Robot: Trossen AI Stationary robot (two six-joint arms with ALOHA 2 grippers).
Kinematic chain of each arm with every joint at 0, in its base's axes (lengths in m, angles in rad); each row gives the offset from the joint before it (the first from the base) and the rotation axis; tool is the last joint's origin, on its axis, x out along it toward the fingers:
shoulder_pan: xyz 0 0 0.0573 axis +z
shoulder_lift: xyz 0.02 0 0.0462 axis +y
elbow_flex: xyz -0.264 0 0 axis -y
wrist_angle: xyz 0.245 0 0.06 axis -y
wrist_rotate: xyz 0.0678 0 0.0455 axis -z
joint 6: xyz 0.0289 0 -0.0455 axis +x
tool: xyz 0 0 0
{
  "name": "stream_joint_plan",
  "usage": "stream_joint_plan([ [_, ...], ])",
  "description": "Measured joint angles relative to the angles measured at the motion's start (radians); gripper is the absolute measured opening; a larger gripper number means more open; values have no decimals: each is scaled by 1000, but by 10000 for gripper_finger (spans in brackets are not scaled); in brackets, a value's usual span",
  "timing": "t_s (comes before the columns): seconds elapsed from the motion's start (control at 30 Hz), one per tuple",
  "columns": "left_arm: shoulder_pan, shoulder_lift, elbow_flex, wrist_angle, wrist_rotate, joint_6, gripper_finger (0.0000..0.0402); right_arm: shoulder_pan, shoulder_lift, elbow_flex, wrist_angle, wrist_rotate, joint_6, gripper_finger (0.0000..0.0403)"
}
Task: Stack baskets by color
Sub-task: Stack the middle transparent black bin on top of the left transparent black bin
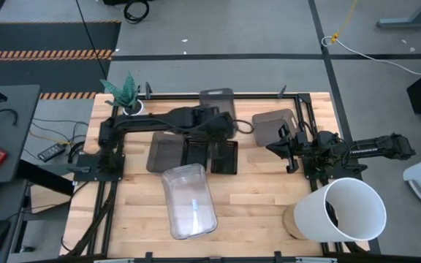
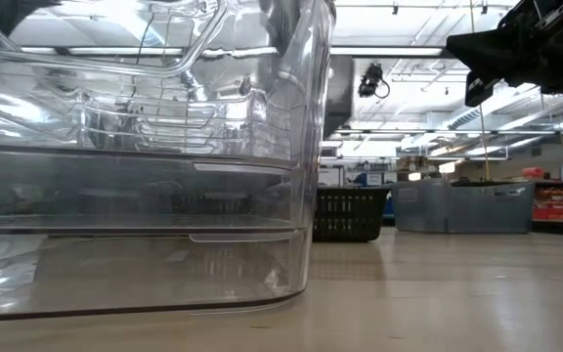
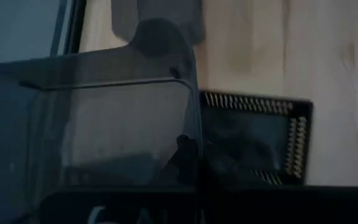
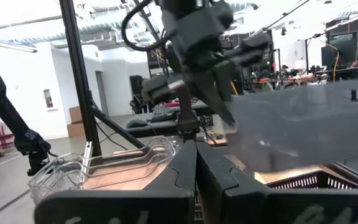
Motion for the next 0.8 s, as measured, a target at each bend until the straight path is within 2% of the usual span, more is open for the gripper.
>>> stream_joint_plan([
  [0.27, -133, -80, -10, -334, -195, -191, 3, 0, 0, 0, 4, 0, 0, 10],
  [0.4, -204, -80, -10, -488, -242, -314, 3, 0, 0, 0, 7, 0, 0, 10],
  [0.5, -255, -80, -10, -521, -244, -363, 3, 0, 0, 0, 7, 0, 0, 10],
  [0.8, -359, -107, -19, -518, -284, -367, 3, 0, 0, 0, 7, 0, 0, 10],
])
